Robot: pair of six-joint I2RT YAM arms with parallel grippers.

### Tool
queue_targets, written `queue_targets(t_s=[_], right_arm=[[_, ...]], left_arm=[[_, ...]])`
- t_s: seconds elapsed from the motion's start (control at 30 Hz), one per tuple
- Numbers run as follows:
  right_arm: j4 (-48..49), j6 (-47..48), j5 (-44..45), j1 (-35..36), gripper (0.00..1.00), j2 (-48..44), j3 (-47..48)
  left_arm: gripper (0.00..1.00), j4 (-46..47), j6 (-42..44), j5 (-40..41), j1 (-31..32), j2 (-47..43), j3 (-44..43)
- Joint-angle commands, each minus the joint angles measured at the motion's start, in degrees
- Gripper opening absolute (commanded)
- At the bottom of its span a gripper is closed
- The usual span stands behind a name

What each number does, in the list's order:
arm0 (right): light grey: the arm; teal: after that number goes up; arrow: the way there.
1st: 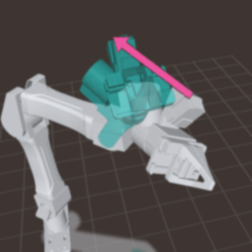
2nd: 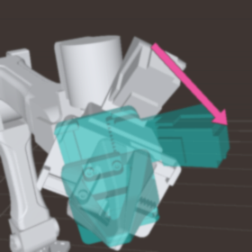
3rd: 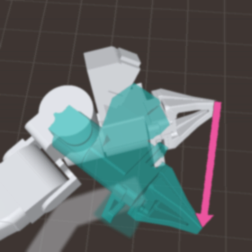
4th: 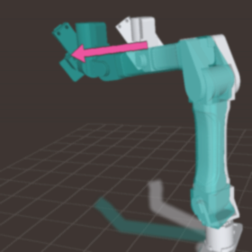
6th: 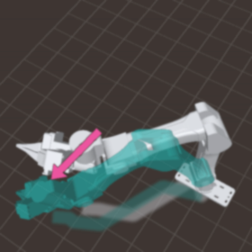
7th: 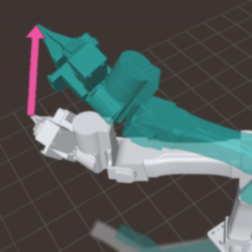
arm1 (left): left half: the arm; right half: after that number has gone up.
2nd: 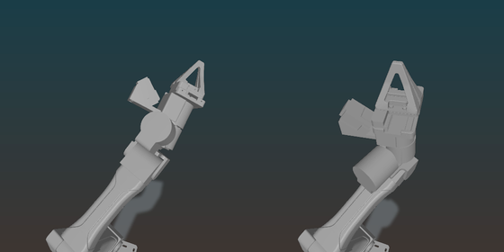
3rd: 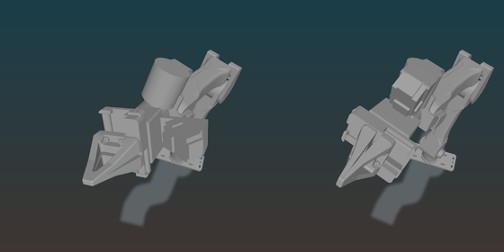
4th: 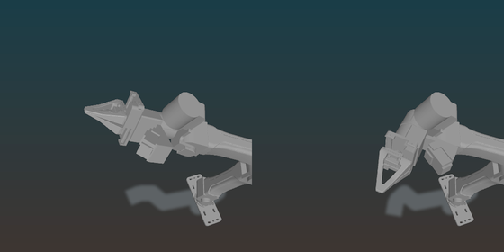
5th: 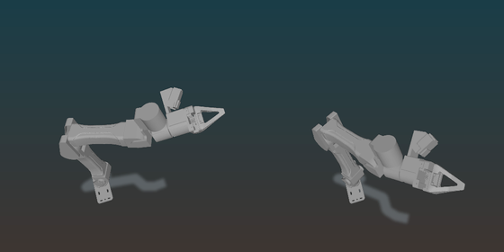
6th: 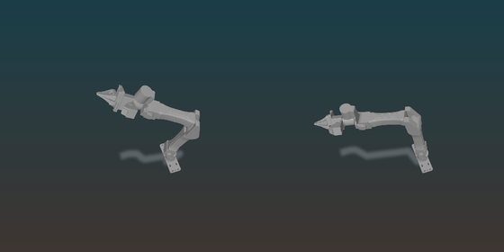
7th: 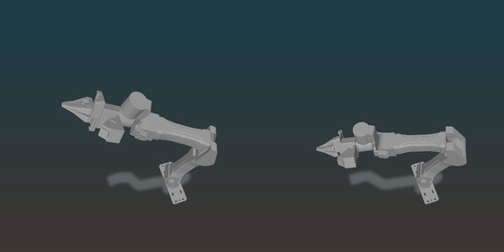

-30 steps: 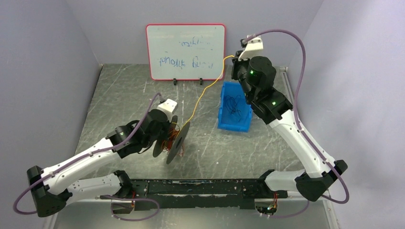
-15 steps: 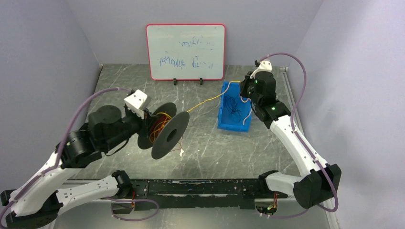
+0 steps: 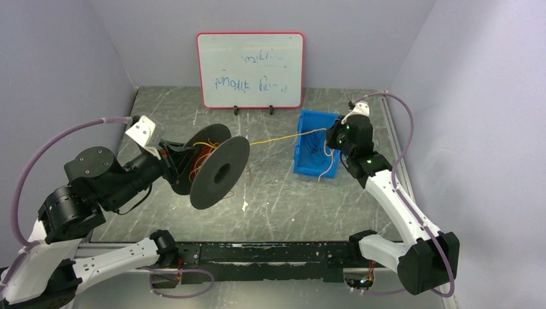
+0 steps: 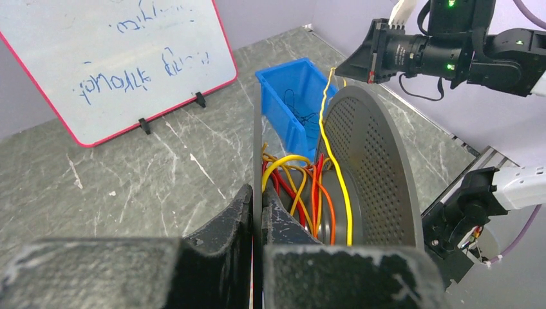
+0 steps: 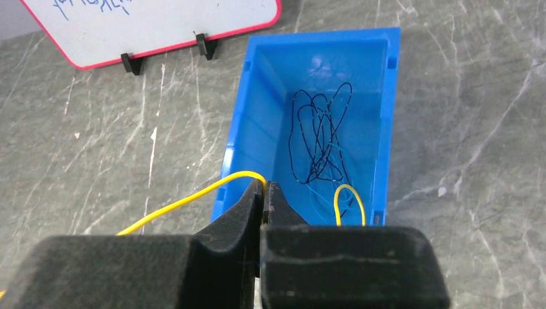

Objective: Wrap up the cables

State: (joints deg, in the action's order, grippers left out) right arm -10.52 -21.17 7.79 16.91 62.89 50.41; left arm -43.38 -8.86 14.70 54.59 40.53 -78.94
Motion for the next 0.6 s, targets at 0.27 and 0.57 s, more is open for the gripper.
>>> queue_targets(t_s=[0.27, 0.57], right_arm=[[3.7, -4.2, -6.9, -1.8, 0.00, -4.1, -9.5], [9.5, -9.8, -7.8, 7.7, 0.00, -7.1, -19.5]], left_arm=[[0.07, 13.3, -4.1, 1.5, 0.3, -2.3, -2.5], [0.07, 22.3, -7.1, 7.2, 0.3, 0.3, -1.6]])
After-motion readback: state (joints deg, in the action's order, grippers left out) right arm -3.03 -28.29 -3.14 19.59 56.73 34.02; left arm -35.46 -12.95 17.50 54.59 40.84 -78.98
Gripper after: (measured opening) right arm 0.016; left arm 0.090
